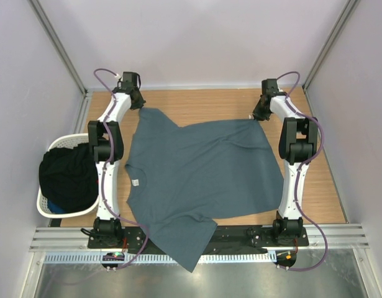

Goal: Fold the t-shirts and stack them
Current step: Flatten the tshirt out

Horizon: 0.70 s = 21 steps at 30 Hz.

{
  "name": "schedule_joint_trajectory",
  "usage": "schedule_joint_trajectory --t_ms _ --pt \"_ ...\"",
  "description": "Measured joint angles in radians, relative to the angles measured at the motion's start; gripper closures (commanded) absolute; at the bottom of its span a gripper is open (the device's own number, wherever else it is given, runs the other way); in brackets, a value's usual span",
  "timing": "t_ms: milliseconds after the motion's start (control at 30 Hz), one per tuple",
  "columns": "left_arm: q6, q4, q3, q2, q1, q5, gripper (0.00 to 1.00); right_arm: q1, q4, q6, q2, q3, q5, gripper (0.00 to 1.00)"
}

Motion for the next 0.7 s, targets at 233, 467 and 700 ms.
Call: schedule_joint_trajectory --t_ms 233,467,700 --pt "0.003 0.005 -0.026 -0.039 0.002 -0.013 1.00 0.002 0.031 -0.050 -0.008 0.010 0.016 0.93" --pt "0.004 0.011 -0.069 -0.062 0.003 -0.027 1.00 0.005 0.069 -0.110 -0.021 0.019 0.007 0.93" --pt "0.003 0.013 -0.099 -0.073 0.012 -0.040 1.00 0.005 0.151 -0.171 -0.060 -0.001 -0.010 0.87"
